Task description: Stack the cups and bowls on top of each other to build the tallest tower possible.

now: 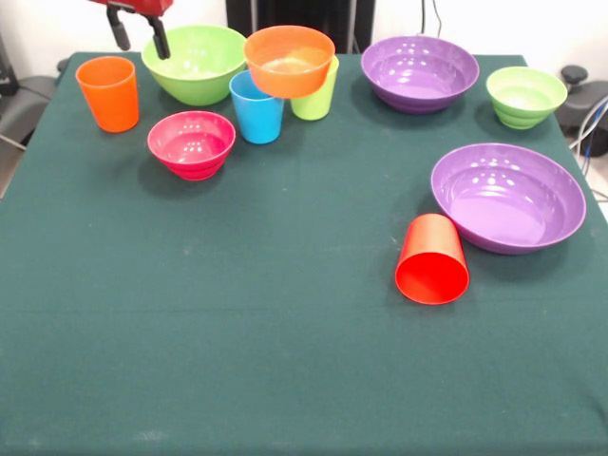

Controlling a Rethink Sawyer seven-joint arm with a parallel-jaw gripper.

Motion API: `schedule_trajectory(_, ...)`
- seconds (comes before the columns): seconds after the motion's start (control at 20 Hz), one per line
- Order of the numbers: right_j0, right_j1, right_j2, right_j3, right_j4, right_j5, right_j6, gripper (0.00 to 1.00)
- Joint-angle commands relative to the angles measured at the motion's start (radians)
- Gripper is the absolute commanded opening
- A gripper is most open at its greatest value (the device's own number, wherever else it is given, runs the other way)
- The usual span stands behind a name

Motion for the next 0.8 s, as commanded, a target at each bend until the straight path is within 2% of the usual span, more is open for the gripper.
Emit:
schedule_trajectory(0.05,-0.007,0.015,0.072,0.062,-0.103,0.007,-0.188,1.0)
schedule_trajectory(0.8,0.003,0.052,0.069,0.058,-0.192,-0.018,-0.157,1.0)
